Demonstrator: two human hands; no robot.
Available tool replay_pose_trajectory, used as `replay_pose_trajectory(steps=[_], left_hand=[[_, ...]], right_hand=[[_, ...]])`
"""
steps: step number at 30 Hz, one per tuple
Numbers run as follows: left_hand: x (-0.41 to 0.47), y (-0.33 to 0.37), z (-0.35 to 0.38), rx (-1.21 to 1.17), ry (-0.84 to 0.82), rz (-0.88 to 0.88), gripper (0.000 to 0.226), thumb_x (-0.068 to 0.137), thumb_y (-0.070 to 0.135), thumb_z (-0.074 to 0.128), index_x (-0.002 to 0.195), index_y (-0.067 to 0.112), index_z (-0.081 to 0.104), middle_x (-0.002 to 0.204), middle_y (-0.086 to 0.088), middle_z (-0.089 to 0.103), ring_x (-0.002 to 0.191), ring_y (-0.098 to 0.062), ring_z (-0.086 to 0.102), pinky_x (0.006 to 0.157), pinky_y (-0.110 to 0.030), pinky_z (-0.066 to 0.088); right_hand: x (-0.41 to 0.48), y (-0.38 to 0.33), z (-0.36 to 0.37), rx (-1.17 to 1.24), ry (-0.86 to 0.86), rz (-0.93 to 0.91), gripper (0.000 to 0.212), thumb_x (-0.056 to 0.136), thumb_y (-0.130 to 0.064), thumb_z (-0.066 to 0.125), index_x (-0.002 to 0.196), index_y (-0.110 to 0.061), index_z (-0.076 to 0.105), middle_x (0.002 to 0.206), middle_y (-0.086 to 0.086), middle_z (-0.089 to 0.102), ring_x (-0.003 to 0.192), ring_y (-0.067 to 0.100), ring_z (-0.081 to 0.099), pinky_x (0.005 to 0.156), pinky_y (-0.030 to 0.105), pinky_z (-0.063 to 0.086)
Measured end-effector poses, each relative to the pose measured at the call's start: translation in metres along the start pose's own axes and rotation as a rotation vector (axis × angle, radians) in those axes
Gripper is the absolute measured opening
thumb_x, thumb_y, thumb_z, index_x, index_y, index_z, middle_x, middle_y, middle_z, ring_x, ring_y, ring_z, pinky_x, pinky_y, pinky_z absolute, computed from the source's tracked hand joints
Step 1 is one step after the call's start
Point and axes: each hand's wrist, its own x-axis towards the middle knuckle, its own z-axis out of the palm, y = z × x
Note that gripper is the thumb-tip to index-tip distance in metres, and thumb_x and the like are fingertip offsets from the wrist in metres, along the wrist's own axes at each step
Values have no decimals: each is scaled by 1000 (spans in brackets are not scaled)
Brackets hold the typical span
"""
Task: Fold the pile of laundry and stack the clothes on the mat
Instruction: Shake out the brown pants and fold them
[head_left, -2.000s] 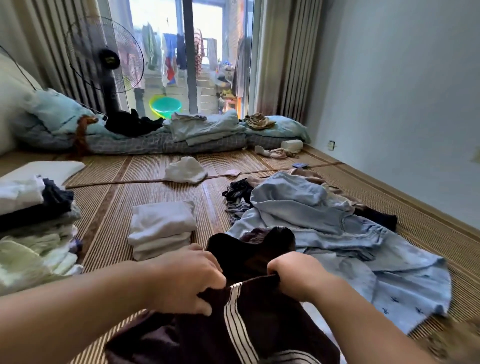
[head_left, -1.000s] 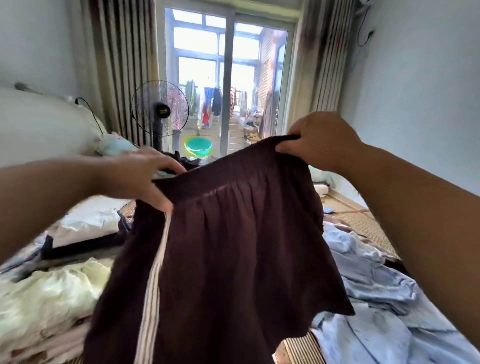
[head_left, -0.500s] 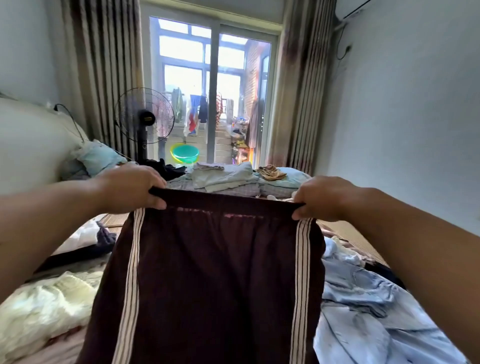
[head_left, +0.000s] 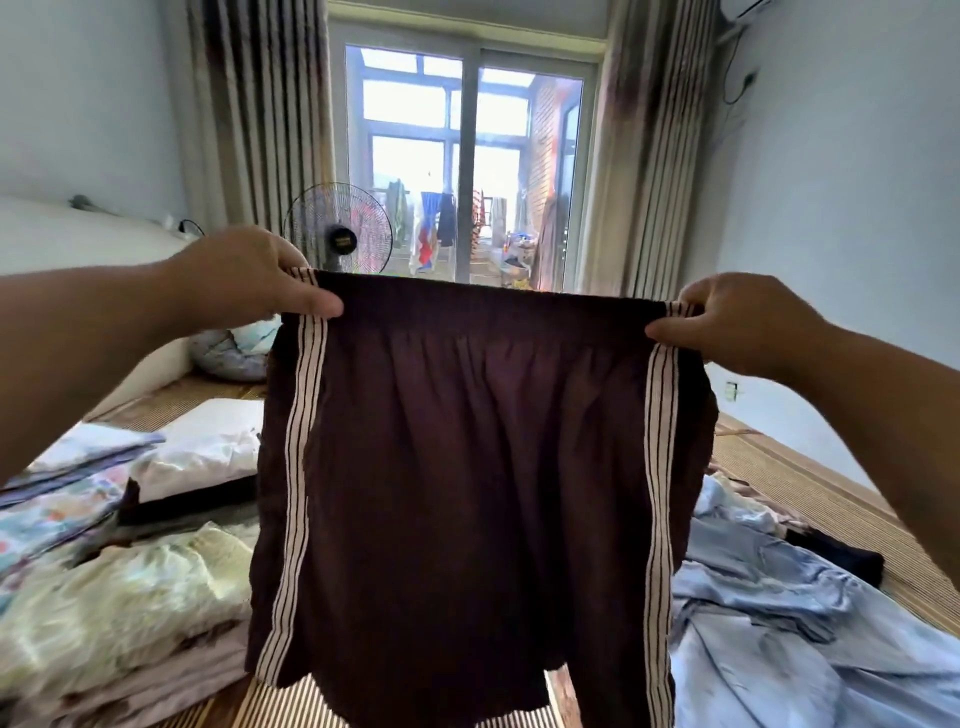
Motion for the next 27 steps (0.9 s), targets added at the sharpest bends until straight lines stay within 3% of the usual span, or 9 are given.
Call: replay_pose_trajectory(steps=[4,8,12,14,17,19,21,24,27], left_hand=[[0,-2,11,-248,-12,-85,33,72,32,83,73,8,61,57,-1,61,52,-15,56,57,-28,42],[3,8,26,-37,36,-87,38,69,42,83,71,16,56,72,-3,60,65,-17,54,57,-30,34],[1,36,46,104,-17,-283,35,71,36,82,74,13,56,88,-9,64,76,-24,54,58,-29,34],[-1,56,57,-32,-78,-373,28,76,31,80,82,11,62,83,-6,61,70,-20,55,54,-25,39],[-1,91,73,-583,-259,-457,16,91,15,66,79,11,57,69,-2,56,49,-9,55,44,-15,48],[-4,112,80,-842,-334,-460,16,95,12,60,80,12,55,75,-3,60,56,-9,59,55,-20,55],[-6,127,80,-877,-339,-406,11,95,17,60,85,13,60,81,-2,64,64,-9,62,51,-22,55],[-12,140,68,-890,-350,-337,25,98,36,54,92,14,64,78,-3,70,57,-11,64,48,-21,51],[-15,141,60,-866,-417,-279,46,98,52,42,111,14,63,104,-7,72,84,-19,69,62,-28,54]], right_hand=[[1,-7,6,272,0,145,17,83,-24,67,76,-12,57,74,8,60,72,26,60,67,35,49],[2,-12,22,441,-39,285,13,87,-19,62,79,-12,54,79,11,62,69,25,61,54,31,51],[4,-30,36,504,-61,397,25,81,-22,66,93,-1,61,91,18,64,85,32,64,69,39,52],[3,-46,42,702,-95,435,21,82,-19,69,90,-1,62,82,15,61,71,25,62,57,28,48],[1,-76,48,981,-113,428,14,86,-18,70,87,-6,63,77,12,61,58,18,57,51,24,50],[-2,-93,48,1056,-131,360,19,91,-26,66,87,-9,58,79,12,61,58,20,59,55,34,56],[-5,-104,48,1020,-165,271,29,92,-39,62,92,-12,54,85,11,64,63,19,64,61,41,59],[-8,-109,50,878,-214,164,68,74,-61,71,112,-12,46,99,8,66,84,18,69,71,42,61],[-6,-106,54,859,-127,146,79,64,-48,86,116,-11,40,104,7,63,95,21,66,82,45,58]])
